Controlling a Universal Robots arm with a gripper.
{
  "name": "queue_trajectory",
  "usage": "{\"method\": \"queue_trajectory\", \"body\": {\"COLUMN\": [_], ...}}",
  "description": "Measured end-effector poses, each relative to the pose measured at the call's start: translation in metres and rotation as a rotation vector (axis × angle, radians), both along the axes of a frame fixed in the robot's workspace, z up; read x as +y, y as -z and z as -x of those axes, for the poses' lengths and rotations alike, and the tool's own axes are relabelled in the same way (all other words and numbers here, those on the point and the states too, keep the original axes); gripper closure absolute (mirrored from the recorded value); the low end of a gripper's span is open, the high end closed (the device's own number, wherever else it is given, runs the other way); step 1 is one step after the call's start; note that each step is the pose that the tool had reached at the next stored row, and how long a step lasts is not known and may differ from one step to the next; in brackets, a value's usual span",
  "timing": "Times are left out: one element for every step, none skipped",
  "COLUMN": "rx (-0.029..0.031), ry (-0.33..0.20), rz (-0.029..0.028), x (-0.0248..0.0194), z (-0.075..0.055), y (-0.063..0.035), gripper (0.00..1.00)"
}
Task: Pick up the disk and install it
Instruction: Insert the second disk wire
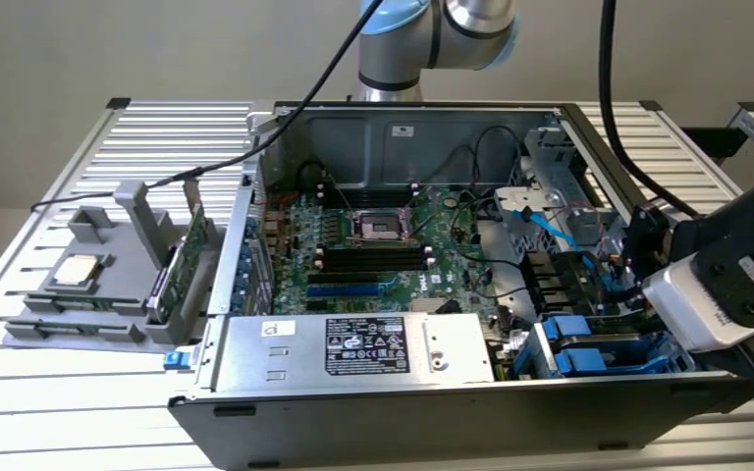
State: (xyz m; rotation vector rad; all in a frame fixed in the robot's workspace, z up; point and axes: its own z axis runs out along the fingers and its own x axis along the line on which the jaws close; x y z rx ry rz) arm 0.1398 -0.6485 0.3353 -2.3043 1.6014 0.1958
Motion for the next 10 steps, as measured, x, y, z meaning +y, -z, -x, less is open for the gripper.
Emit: {"method": "queue_trajectory", "body": {"rx": [-0.0006,-0.0014,-0.0024,-0.0040,-0.0061,-0.0086,-0.0111,-0.0143,-0.0178,-0.0207], "ry": [0.000,0.001,0.002,0.003,0.004,0.004,0.005,0.006,0.006,0.007], "rz": [-0.0003,-0.0007,-0.0011,-0.0016,-0.0027,-0.0051,-0.0098,-0.0155,-0.0216,-0.0268], "x": [0.0000,0.0000,0.0000,0.0000,0.0000,-0.0001,0.0000,0.0000,0.0000,0.0000], "z": [0.0000,0.0000,0.0000,0.0000,0.0001,0.0001,0.0001,0.0002,0.0004,0.0007], "y": [0.0003,0.0007,0.0012,0.0018,0.0023,0.0027,0.0030,0.0034,0.0037,0.0039], "gripper": [0.63,0.63,0.63,0.63,0.63,0.63,0.63,0.63,0.63,0.63]}}
